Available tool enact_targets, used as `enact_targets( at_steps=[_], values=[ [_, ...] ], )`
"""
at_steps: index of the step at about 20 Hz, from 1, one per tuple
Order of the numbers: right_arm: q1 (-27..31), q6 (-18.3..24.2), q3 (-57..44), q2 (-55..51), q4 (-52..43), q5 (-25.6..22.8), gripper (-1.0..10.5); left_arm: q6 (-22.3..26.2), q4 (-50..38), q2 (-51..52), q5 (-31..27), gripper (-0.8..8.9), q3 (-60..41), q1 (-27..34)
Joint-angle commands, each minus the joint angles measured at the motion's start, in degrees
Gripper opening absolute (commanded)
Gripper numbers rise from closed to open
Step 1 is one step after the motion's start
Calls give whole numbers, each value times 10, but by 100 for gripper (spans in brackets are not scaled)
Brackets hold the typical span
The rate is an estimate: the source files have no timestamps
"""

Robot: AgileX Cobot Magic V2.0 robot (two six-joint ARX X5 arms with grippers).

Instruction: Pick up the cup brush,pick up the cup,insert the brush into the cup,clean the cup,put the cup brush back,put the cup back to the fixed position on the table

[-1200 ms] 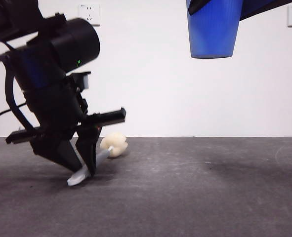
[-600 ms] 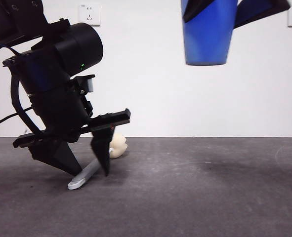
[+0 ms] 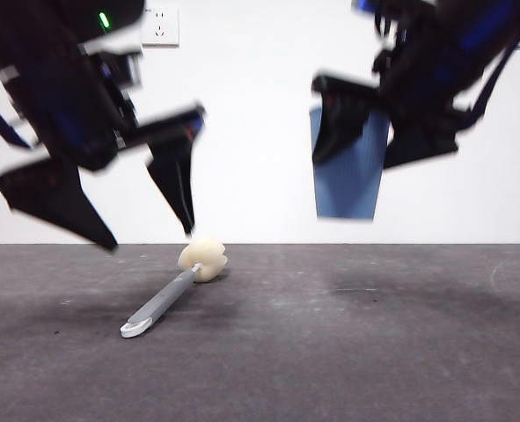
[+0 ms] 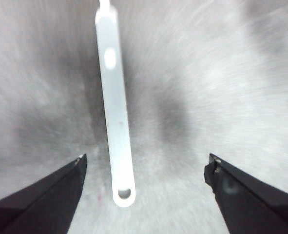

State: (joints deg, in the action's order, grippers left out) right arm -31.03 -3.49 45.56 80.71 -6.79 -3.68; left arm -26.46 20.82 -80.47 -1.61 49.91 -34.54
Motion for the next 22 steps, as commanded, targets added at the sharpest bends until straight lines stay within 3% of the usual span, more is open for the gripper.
enact_targets(
  at_steps=[1, 9, 18, 20, 22],
  values=[
    [3, -5, -23, 42, -53, 6, -17, 42, 25, 61, 3, 412, -4, 1],
    [41, 21, -44, 144, -170, 6, -17, 71, 121, 232, -2, 412, -4, 1],
    [65, 34, -50, 177, -165, 37, -8, 72, 135, 252, -28, 412, -4, 1],
    [65, 34, -50, 176, -158, 34, 112, 72, 136, 252, -28, 412, -4, 1],
    [65, 34, -50, 173, -158, 33, 314, 72, 136, 252, -28, 412, -4, 1]
  ],
)
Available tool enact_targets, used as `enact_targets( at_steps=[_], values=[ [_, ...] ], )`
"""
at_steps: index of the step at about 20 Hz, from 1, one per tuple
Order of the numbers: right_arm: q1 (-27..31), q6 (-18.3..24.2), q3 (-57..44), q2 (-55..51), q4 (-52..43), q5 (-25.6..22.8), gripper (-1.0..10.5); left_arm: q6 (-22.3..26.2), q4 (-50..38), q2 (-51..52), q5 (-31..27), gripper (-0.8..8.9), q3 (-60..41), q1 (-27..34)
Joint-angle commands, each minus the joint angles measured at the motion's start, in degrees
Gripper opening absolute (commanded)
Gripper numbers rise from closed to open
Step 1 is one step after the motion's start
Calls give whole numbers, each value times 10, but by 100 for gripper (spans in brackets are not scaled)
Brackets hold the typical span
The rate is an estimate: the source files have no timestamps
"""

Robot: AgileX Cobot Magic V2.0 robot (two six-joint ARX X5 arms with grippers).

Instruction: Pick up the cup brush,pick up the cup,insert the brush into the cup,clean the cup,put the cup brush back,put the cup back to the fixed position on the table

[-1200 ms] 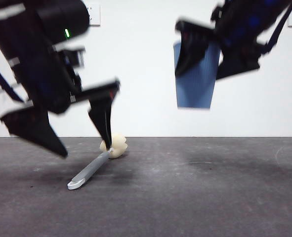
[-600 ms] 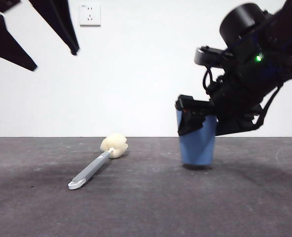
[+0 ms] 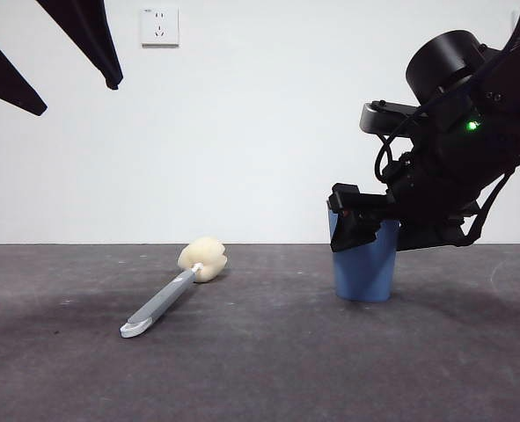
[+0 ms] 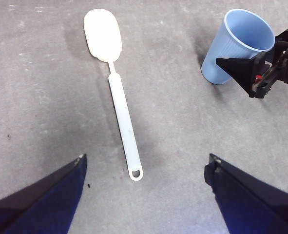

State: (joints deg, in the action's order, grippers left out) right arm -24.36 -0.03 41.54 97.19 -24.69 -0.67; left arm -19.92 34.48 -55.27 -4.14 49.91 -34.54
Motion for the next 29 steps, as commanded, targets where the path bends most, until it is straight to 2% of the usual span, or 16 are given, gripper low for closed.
enact_targets(
  at_steps=[1, 3, 6, 8, 9, 15, 19, 23, 26, 29],
  values=[
    [-1, -1, -10, 4, 21, 3, 387, 7, -1, 0, -2, 412, -4, 1],
    [-1, 0, -10, -9, 21, 3, 449, 7, -1, 0, -2, 412, -4, 1],
    [0, 1, -9, -37, 20, 3, 469, 7, -1, 0, -2, 412, -4, 1],
    [3, 1, -9, -54, 20, 4, 619, 7, -1, 0, -2, 412, -4, 1],
    [4, 1, -9, -60, 22, 7, 639, 7, -1, 0, -2, 412, -4, 1],
    [3, -1, -9, -115, 113, 7, 638, 7, 2, 0, -2, 412, -4, 1],
    [3, -8, -9, -243, 233, 4, 637, 7, 4, 0, -2, 412, -4, 1],
    [-2, -54, -9, -401, 407, 12, 634, 26, 9, 0, 7, 409, -4, 1],
    [-15, -59, -7, -495, 534, 55, 628, 56, 23, 0, 33, 408, -4, 1],
    [-28, -85, -2, -547, 624, 120, 625, 82, 42, 0, 63, 404, -4, 1]
  ],
)
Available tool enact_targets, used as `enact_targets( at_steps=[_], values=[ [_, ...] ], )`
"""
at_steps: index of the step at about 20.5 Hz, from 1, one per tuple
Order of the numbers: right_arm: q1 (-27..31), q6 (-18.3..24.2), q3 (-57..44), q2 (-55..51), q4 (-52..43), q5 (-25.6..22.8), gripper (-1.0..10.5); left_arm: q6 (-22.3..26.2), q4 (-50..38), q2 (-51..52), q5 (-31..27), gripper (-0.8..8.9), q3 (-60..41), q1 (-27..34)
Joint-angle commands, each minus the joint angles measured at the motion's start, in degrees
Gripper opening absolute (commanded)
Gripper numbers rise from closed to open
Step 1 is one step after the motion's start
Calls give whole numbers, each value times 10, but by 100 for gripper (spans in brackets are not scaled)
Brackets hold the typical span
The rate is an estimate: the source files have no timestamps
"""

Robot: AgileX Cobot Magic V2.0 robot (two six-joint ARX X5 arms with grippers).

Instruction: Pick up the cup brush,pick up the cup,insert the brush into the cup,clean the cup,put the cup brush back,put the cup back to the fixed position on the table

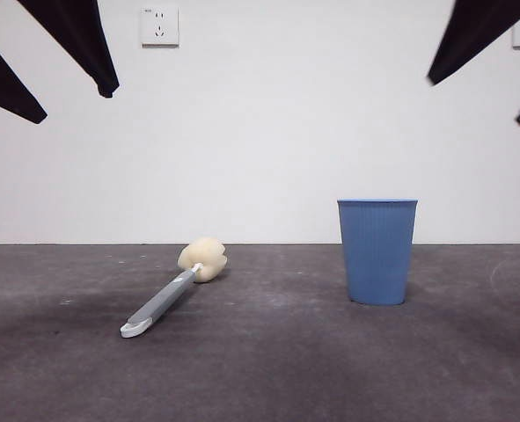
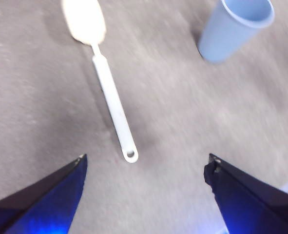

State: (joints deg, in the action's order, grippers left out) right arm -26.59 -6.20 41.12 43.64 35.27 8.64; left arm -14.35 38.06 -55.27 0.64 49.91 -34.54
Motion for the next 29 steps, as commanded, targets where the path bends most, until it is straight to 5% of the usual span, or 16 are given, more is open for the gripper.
enact_targets(
  at_steps=[1, 3, 5, 6, 24, 26, 29],
  values=[
    [-8, -40, 2, -20, 40, 47, 622, 26, 12, 0, 28, 403, -4, 1],
    [-11, -66, 2, -26, 57, 84, 447, 26, 22, 0, 55, 313, -4, 1],
    [-14, -68, 2, -25, 72, 108, 75, 26, 28, 0, 73, 19, -4, 1],
    [-17, -68, 2, -25, 77, 109, -11, 26, 32, 0, 73, -5, -4, 1],
    [-16, -68, 2, -25, 80, 105, 1, 64, 22, 24, 33, -4, -4, 14],
    [-16, -68, 2, -25, 80, 105, 1, 122, -19, 57, 25, -4, -11, 44],
    [-16, -68, 2, -25, 81, 105, 1, 161, -200, 151, 26, -4, -77, 114]
  ],
)
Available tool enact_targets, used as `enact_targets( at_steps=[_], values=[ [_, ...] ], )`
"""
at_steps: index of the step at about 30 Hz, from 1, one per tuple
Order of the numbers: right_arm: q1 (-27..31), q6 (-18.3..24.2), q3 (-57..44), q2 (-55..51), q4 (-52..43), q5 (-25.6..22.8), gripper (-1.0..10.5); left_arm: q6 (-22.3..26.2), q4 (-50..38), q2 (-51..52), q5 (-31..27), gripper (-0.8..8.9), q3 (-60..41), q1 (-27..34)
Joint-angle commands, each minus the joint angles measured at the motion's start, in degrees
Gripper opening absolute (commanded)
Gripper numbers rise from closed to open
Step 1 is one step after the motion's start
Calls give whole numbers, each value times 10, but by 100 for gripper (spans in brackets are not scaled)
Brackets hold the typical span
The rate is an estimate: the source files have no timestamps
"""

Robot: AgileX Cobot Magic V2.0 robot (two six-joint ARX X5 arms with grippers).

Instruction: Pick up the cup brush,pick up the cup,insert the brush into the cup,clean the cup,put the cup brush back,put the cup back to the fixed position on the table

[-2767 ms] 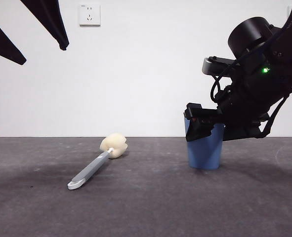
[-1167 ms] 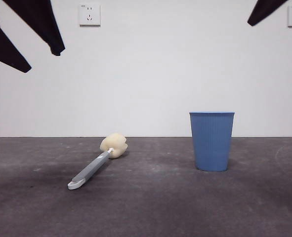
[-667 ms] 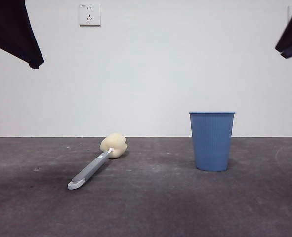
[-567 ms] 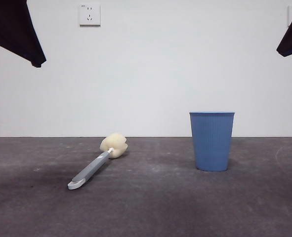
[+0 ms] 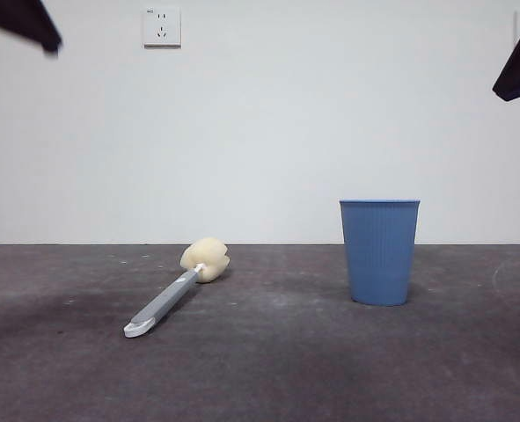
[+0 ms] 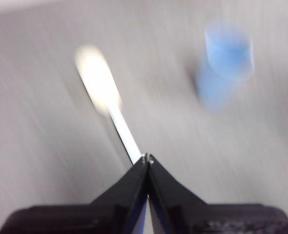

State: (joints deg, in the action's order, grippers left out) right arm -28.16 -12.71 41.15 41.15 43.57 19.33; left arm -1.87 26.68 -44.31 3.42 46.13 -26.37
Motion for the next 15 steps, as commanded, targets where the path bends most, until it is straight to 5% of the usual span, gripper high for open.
enact_targets(
  at_steps=[1, 5, 15],
  values=[
    [0, -3, 2, 0, -2, -2, 1, 36, -153, 78, -2, -4, -76, 61],
    [0, -3, 2, 0, -2, -2, 1, 36, -308, 210, -4, -4, -222, 151],
    [0, -3, 2, 0, -2, -2, 1, 34, -296, 332, -23, -4, -380, 226]
  ],
)
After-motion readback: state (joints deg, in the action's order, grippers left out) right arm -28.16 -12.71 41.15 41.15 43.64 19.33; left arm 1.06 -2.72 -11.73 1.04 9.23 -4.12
